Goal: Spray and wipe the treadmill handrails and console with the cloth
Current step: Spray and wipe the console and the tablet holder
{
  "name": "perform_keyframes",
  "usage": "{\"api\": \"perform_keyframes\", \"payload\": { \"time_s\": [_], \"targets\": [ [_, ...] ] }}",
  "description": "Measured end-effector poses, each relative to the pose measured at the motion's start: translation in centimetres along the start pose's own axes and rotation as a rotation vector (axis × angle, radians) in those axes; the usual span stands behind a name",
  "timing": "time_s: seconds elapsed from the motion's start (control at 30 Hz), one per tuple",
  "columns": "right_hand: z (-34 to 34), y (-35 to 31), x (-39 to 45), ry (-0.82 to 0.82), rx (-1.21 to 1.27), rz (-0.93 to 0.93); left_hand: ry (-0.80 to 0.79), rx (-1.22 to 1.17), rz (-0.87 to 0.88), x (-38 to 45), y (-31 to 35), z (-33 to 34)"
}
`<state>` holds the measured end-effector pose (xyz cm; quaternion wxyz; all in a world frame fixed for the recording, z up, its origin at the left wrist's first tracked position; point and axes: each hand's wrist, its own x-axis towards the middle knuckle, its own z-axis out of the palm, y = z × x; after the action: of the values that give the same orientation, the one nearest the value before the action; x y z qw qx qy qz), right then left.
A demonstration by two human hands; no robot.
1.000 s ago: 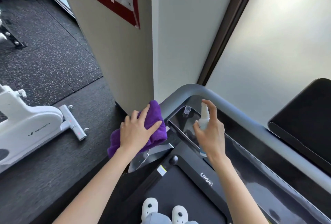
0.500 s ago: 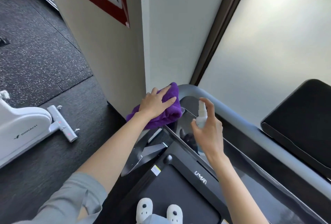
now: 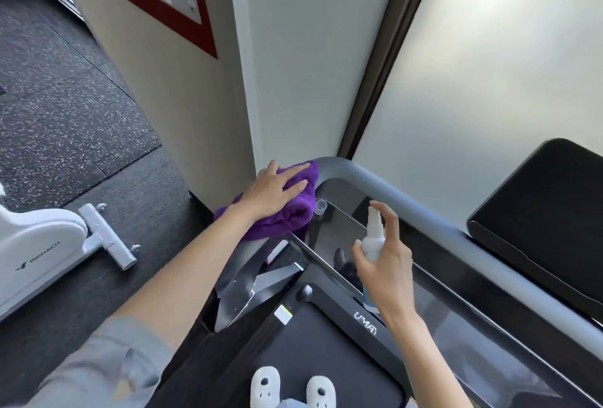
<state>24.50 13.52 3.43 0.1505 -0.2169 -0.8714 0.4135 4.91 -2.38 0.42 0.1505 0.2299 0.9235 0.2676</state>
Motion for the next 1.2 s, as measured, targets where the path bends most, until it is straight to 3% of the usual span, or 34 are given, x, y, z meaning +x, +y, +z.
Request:
{"api": "perform_keyframes", "payload": {
  "time_s": [0.17,0.33,0.53,0.73,1.1,1.2],
  "targets": [
    [-0.9,0.2,-0.4,-0.013,-0.037,0.004,-0.109,-0.135,-0.023,4.6,1.3,-0.1],
    [-1.3,-0.3,1.0,0.056,-0.129,0.026,-0.003,-0.115,-0.058,-1.0,-0.4,0.4],
    [-2.2,-0.9,3.7,0.211,-0.219,0.024,0.203,0.175,-0.115,-8.8,-1.5,1.2],
    [-2.0,-0.9,4.2,0.259,-0.169,0.059,0.214,0.195,-0.124,-9.2,-1.1,1.2],
    [-1.9,1.1,-4.0,0.143,-0.191,0.027,0.314,0.275,-0.095,-10.9,-0.4,1.5],
    [-2.0,1.5,-4.9,0.212,-0.102,0.034,0.321,0.28,-0.104,-10.9,-0.1,1.6]
  ]
}}
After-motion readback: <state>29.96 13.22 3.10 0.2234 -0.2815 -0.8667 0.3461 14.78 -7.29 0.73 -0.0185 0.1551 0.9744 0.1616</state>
